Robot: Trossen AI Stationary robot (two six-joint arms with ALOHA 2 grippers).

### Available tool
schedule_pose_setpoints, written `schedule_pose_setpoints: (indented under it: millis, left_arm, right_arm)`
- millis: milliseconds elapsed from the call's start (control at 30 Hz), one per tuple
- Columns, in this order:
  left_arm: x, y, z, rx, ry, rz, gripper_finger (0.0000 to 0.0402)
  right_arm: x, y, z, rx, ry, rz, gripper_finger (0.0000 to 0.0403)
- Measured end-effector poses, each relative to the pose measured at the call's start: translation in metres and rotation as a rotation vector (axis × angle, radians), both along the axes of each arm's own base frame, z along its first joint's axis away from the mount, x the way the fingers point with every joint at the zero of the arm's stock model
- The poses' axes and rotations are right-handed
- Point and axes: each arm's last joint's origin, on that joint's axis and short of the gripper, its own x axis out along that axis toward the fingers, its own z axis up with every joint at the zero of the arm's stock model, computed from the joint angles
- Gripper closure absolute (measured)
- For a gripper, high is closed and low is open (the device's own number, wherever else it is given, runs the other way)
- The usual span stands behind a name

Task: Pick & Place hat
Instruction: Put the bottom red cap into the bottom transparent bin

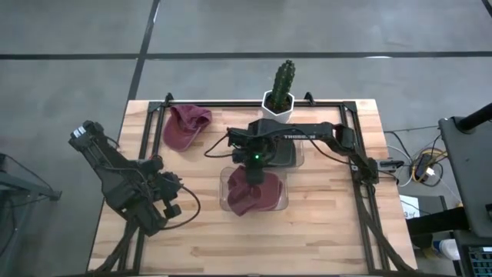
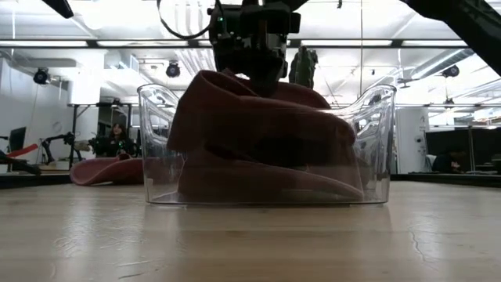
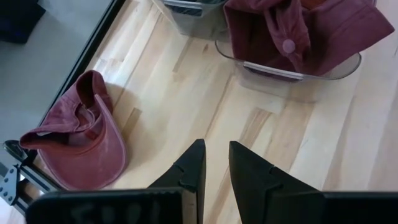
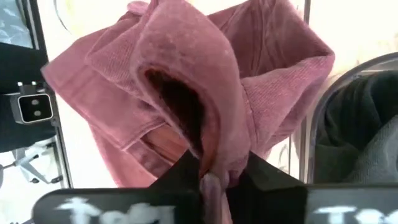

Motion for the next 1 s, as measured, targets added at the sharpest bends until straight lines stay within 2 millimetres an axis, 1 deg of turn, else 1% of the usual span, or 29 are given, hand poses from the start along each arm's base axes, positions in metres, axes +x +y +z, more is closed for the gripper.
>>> schedule_pose_setpoints:
  millis: [333, 600, 800, 867, 1000]
  left_arm:
    - [0.0, 0.0, 0.0, 0.004, 0.003, -0.006, 0.0338]
    - [0.0, 0.0, 0.0, 0.004, 0.004, -0.006, 0.0338]
    - [0.0, 0.0, -0.001, 0.004, 0.004, -0.005, 0.0338]
    - [0.0, 0.0, -0.001, 0.004, 0.004, -0.005, 0.0338]
    - [0.0, 0.0, -0.001, 0.004, 0.004, -0.005, 0.0338]
  right_arm:
    - [0.0, 0.0, -0.001, -0.022, -0.005, 0.022, 0.0296]
    - [0.0, 0.01, -0.002, -0.024, -0.005, 0.057, 0.0235]
    - [-0.009, 0.015, 0.005, -0.023, 0.068, 0.06, 0.0219]
    - [-0.01, 0.017, 0.007, -0.069, 0.091, 0.065, 0.0218]
    - [-0.009, 0.02, 0.011, -0.155, 0.074, 0.084, 0.0218]
